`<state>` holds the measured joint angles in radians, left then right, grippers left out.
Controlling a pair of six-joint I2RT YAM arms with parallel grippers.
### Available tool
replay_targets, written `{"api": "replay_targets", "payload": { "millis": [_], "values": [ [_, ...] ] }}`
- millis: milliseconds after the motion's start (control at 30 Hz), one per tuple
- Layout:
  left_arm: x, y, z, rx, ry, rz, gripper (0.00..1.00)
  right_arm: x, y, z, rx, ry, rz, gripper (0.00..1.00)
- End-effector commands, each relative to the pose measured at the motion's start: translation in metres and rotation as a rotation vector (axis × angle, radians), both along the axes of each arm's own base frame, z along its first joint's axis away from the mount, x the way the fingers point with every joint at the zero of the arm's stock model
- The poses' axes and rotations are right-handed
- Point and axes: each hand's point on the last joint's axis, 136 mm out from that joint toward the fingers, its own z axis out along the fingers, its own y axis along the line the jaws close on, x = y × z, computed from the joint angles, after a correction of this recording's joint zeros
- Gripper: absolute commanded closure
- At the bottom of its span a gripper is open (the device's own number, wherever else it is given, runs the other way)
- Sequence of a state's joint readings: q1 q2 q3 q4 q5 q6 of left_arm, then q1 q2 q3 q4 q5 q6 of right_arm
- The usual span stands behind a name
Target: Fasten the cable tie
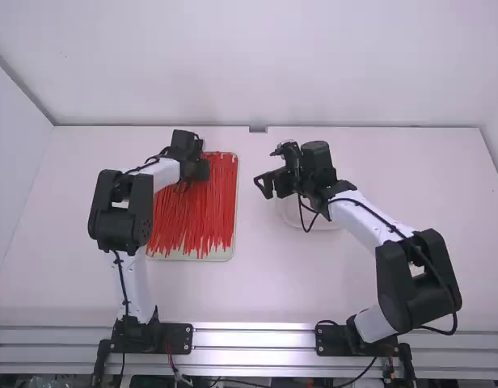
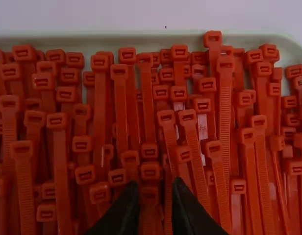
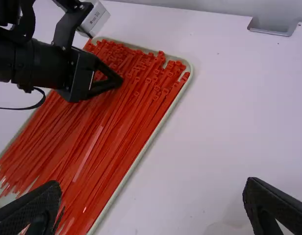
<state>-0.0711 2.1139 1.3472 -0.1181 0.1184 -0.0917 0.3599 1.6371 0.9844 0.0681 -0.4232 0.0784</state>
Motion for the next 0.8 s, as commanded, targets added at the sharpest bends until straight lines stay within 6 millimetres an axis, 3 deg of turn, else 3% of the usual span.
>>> {"api": "replay_targets", "payload": {
  "millis": [0, 533, 767],
  "values": [
    [-0.007, -0.001, -0.014, 0.008, 0.034, 0.006, 0.84, 0.006, 0.005, 0.01, 0.008, -0.023, 0.005, 0.01],
    [-0.005, -0.001, -0.012, 0.01, 0.025, 0.008, 0.97, 0.006, 0.005, 0.01, 0.007, -0.024, 0.004, 0.01],
    [0.009, -0.002, 0.002, -0.006, -0.019, 0.027, 0.98, 0.006, 0.005, 0.01, 0.007, -0.024, 0.006, 0.01]
  ]
}}
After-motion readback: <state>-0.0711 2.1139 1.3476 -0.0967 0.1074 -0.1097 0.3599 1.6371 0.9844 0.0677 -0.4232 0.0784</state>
